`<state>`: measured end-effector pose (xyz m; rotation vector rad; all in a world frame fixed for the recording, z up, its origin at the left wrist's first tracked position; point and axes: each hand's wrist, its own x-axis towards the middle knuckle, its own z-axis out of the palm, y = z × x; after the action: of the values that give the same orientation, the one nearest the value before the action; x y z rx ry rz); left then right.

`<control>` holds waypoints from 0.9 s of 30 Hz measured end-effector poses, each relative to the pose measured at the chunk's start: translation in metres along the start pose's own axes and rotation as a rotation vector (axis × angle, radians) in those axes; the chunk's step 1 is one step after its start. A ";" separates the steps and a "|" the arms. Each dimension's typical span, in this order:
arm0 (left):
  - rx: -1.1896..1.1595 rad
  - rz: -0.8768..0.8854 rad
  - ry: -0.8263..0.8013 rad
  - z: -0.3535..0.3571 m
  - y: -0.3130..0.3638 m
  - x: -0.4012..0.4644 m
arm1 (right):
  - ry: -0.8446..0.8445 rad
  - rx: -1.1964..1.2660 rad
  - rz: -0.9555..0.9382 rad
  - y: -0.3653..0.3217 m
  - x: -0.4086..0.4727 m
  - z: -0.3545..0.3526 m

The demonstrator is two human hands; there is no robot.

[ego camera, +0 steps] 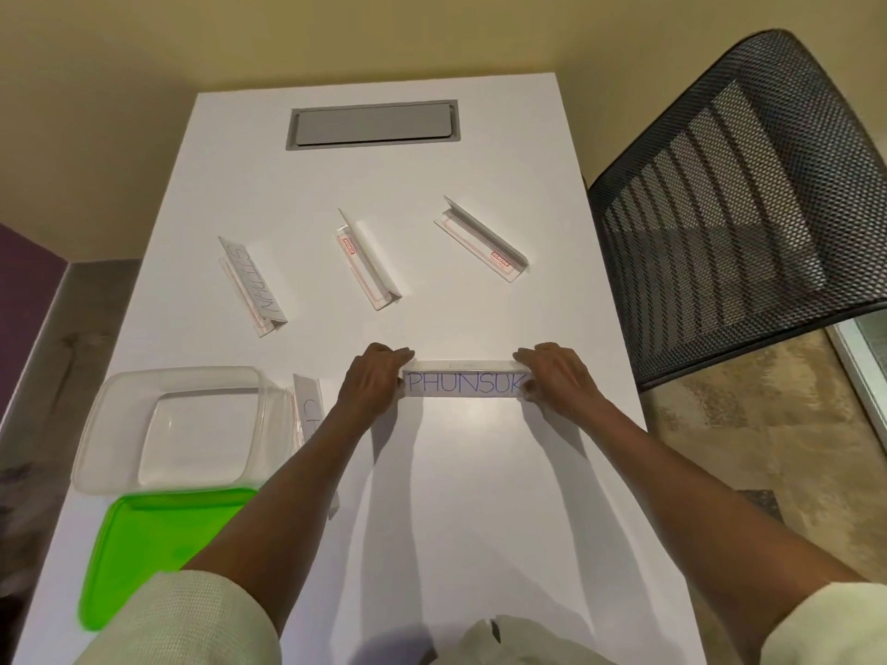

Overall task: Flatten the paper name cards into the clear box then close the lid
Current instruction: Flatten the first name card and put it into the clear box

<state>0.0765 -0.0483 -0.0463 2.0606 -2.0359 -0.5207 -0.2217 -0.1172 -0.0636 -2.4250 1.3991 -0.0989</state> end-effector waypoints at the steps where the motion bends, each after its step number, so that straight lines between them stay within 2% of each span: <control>1: -0.006 0.004 -0.014 0.002 -0.002 0.000 | -0.018 -0.012 0.007 -0.002 0.001 -0.001; 10: -0.022 -0.005 -0.060 0.006 -0.003 0.007 | 0.040 -0.006 -0.049 -0.002 0.004 0.006; 22: 0.067 -0.006 -0.161 0.004 -0.004 0.018 | 0.009 -0.069 -0.038 0.002 0.007 0.011; 27: 0.104 0.030 -0.146 0.003 -0.008 0.016 | -0.014 -0.135 -0.004 -0.005 0.007 0.002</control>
<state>0.0829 -0.0632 -0.0536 2.1030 -2.2173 -0.5882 -0.2141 -0.1202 -0.0644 -2.5320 1.4382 0.0123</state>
